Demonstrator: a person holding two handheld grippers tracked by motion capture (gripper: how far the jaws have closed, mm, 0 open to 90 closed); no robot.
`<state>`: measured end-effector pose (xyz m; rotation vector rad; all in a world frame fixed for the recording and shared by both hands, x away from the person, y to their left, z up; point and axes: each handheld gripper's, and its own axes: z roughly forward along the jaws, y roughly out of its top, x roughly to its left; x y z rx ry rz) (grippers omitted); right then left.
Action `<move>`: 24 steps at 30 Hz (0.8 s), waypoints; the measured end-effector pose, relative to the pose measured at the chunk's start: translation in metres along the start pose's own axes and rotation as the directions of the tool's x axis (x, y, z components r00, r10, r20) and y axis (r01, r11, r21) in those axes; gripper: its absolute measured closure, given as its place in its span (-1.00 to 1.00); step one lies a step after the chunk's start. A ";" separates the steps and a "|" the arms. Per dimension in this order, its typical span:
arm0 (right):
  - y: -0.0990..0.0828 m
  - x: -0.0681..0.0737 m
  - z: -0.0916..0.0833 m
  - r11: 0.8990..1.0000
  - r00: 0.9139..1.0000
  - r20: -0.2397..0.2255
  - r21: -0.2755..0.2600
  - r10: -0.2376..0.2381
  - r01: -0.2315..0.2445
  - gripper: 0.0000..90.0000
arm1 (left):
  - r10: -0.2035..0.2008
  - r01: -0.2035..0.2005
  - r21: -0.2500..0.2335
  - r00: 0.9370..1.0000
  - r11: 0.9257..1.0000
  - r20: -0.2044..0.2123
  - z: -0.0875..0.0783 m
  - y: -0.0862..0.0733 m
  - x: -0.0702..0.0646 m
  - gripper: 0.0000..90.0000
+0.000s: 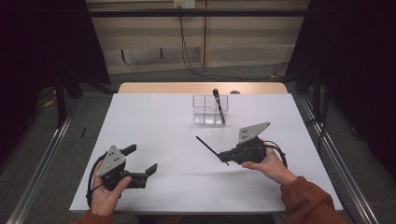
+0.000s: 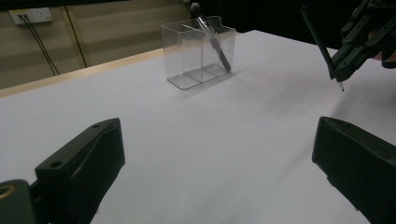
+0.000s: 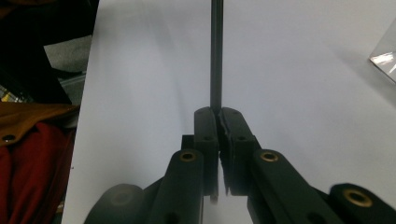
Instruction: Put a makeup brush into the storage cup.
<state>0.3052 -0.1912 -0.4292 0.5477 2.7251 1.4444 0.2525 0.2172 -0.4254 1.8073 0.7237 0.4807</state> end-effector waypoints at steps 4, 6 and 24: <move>0.005 0.003 0.003 1.000 1.000 -0.013 0.012 -0.020 0.020 0.92 | 0.009 -0.009 0.010 1.000 1.000 0.001 0.006 0.004 -0.001 -0.95; 0.008 0.006 0.007 0.998 0.999 -0.018 0.039 -0.042 0.043 0.92 | 0.019 -0.019 0.019 1.000 1.000 0.012 0.009 0.006 -0.003 -0.94; 0.025 0.005 0.018 0.969 0.993 -0.080 0.223 -0.088 0.104 0.92 | 0.060 -0.073 0.100 0.990 0.992 0.130 0.033 0.029 -0.022 -0.89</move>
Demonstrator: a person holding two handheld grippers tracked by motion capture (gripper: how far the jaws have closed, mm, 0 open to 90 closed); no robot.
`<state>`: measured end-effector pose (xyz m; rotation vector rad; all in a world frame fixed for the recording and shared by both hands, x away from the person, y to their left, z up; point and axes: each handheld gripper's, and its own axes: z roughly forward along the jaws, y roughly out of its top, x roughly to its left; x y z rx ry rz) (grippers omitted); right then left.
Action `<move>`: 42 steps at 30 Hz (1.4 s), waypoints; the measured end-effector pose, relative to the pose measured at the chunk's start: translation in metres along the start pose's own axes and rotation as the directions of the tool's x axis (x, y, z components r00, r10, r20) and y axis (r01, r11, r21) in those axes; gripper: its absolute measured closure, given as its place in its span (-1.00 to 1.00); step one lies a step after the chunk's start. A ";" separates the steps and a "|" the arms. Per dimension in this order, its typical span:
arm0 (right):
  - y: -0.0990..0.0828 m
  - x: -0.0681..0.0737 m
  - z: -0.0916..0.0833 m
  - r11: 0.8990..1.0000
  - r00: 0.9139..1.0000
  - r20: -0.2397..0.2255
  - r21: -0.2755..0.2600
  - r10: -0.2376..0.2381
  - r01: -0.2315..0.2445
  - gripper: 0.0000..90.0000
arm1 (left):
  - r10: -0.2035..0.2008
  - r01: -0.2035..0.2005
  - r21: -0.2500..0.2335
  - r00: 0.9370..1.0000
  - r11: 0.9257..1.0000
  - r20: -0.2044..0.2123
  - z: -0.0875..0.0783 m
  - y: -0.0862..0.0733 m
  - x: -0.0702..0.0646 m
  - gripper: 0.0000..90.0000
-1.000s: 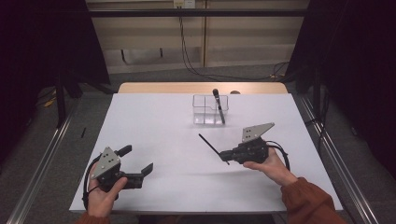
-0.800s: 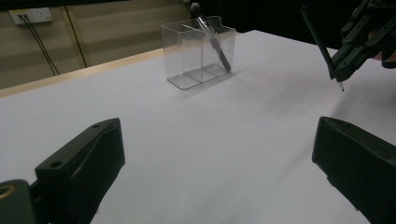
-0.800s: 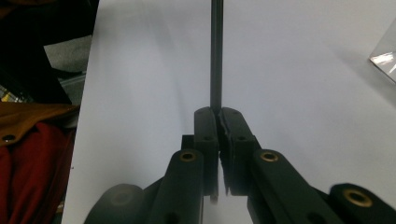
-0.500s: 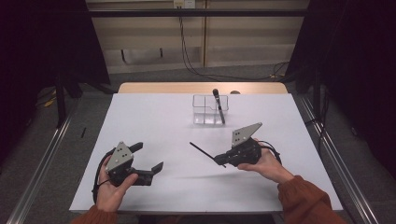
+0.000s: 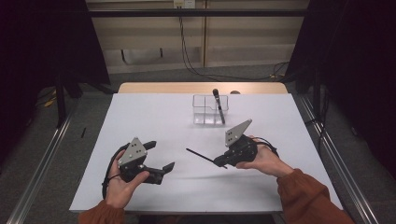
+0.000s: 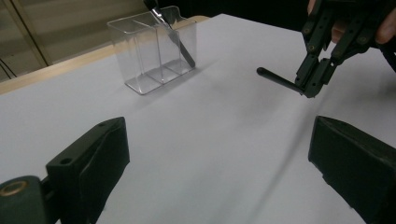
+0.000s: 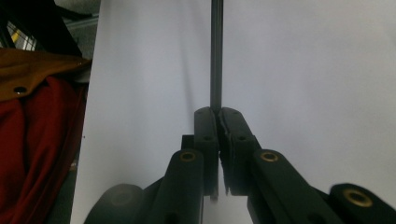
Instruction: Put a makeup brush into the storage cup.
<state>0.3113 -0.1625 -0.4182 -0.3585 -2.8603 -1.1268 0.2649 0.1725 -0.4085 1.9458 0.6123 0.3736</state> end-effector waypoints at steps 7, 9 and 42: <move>0.011 0.000 0.004 0.995 0.999 -0.024 0.096 -0.039 0.041 0.92 | 0.007 -0.009 0.034 0.999 0.999 0.049 0.003 0.011 -0.003 -0.89; 0.014 0.000 0.005 0.991 0.998 -0.025 0.121 -0.052 0.055 0.92 | 0.009 -0.012 0.040 0.998 0.999 0.058 0.005 0.013 -0.002 -0.89; 0.028 -0.002 0.014 0.935 0.992 -0.047 0.331 -0.120 0.128 0.92 | 0.041 -0.099 0.279 0.978 0.955 0.204 0.046 0.024 -0.005 -0.91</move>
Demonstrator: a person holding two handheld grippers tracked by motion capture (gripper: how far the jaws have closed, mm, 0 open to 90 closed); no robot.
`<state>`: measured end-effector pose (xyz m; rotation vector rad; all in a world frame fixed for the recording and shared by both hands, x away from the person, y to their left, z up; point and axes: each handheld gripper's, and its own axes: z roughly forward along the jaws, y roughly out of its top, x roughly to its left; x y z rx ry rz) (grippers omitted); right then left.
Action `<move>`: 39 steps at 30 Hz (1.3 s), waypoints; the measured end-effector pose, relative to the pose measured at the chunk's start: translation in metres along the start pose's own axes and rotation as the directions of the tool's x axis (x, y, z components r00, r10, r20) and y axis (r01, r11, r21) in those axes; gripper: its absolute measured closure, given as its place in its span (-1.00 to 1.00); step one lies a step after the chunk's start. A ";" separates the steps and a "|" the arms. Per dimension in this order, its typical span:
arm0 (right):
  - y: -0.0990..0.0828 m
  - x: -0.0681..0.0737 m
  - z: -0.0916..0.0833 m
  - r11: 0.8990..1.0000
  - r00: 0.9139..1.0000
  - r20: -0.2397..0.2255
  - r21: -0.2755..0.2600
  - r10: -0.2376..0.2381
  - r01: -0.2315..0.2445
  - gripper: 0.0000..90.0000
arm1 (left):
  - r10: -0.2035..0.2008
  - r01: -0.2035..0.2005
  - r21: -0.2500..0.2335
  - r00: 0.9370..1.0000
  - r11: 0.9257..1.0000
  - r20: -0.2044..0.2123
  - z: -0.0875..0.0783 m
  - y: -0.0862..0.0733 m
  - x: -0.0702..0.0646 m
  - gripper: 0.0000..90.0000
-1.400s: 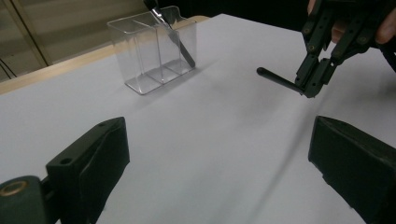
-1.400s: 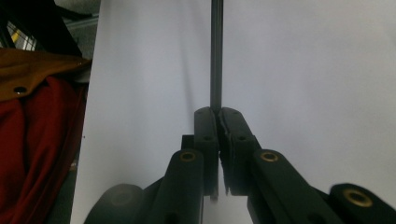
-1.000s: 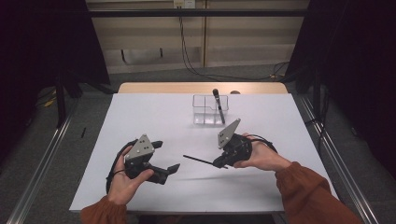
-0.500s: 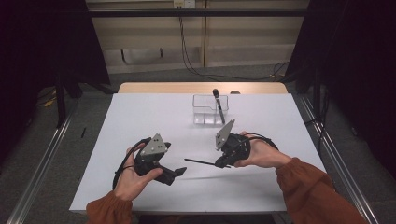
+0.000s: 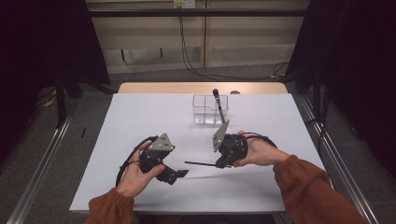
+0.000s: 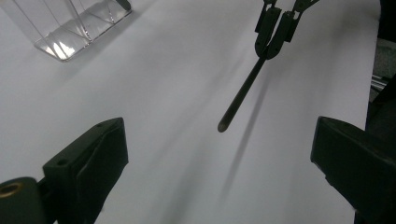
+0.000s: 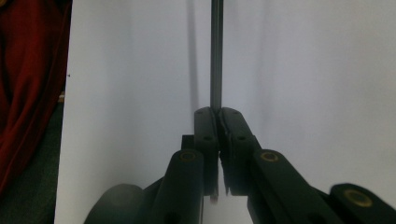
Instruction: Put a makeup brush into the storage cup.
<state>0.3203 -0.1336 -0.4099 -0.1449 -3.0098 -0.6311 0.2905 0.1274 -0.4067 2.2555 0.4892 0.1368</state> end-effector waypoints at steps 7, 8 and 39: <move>0.001 -0.002 0.001 0.999 1.000 -0.003 0.031 -0.013 0.013 0.92 | 0.021 -0.024 0.064 0.999 0.998 0.044 0.006 0.007 0.002 -0.91; 0.001 -0.002 0.002 0.999 1.000 0.000 0.035 -0.015 0.015 0.92 | 0.025 -0.028 0.068 0.999 0.997 0.040 0.007 0.007 0.002 -0.91; 0.012 -0.001 0.008 0.991 0.998 -0.007 0.123 -0.057 0.057 0.92 | 0.087 -0.121 0.259 0.987 0.958 0.137 0.034 0.016 -0.006 -0.90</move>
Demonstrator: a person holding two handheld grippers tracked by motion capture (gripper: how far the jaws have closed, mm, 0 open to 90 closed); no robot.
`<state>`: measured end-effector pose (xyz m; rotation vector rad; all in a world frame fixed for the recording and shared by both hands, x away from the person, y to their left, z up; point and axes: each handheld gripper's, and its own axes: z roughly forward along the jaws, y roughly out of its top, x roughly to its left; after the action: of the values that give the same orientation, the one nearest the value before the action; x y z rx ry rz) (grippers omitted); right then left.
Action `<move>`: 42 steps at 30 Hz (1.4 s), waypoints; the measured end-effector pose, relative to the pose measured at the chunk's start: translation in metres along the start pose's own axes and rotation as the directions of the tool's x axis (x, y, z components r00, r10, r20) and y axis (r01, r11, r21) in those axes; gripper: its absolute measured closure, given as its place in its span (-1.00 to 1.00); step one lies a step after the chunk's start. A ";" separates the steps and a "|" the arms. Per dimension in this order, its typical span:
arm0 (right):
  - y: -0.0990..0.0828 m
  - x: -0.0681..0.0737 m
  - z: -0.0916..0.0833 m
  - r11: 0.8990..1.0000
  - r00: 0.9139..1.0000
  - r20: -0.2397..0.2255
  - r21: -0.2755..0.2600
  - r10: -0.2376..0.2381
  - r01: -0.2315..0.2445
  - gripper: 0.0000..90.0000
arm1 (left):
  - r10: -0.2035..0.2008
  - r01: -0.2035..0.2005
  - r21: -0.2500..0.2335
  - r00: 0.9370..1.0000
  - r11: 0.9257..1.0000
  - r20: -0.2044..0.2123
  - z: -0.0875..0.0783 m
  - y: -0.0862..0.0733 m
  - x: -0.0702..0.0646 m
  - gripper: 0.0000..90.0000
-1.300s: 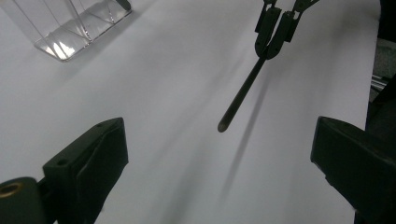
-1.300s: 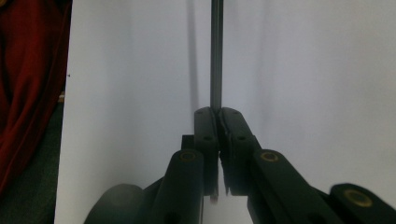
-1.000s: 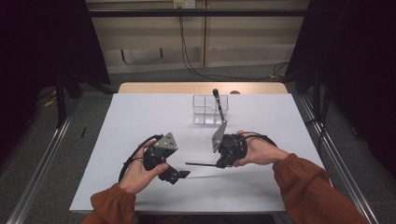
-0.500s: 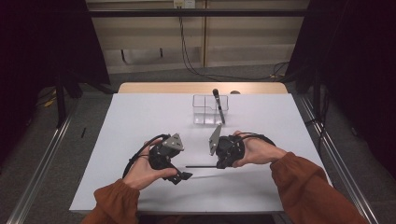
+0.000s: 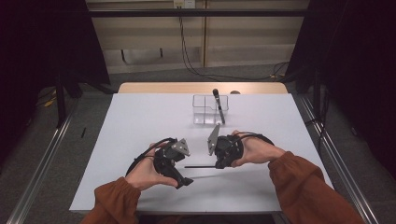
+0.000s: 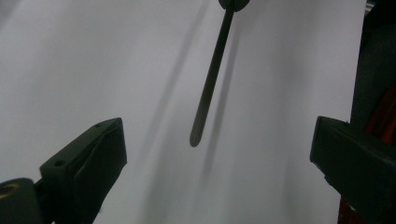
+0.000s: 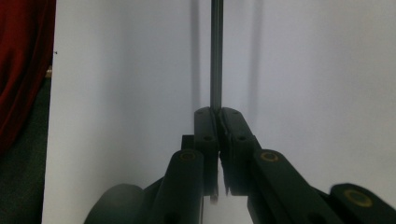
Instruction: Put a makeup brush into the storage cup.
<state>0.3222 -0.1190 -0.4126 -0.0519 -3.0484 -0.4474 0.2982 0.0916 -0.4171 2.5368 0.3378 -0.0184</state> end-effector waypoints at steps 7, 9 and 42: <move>0.002 0.000 0.002 1.000 1.000 0.000 0.009 -0.015 0.015 0.92 | 0.010 -0.010 0.018 1.000 1.000 -0.004 0.005 0.003 0.005 -0.41; 0.003 0.000 0.003 1.000 1.000 0.002 0.010 -0.017 0.017 0.92 | 0.004 -0.004 0.027 1.000 1.000 -0.013 0.007 0.003 0.008 -0.28; 0.005 0.000 0.005 0.999 0.999 0.024 -0.020 -0.033 0.033 0.92 | -0.004 0.002 0.031 0.999 1.000 0.054 0.020 0.009 0.014 0.79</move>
<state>0.3219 -0.1125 -0.4160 -0.0080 -3.0720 -0.4837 0.3154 0.0773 -0.4302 2.5608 0.3225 -0.0934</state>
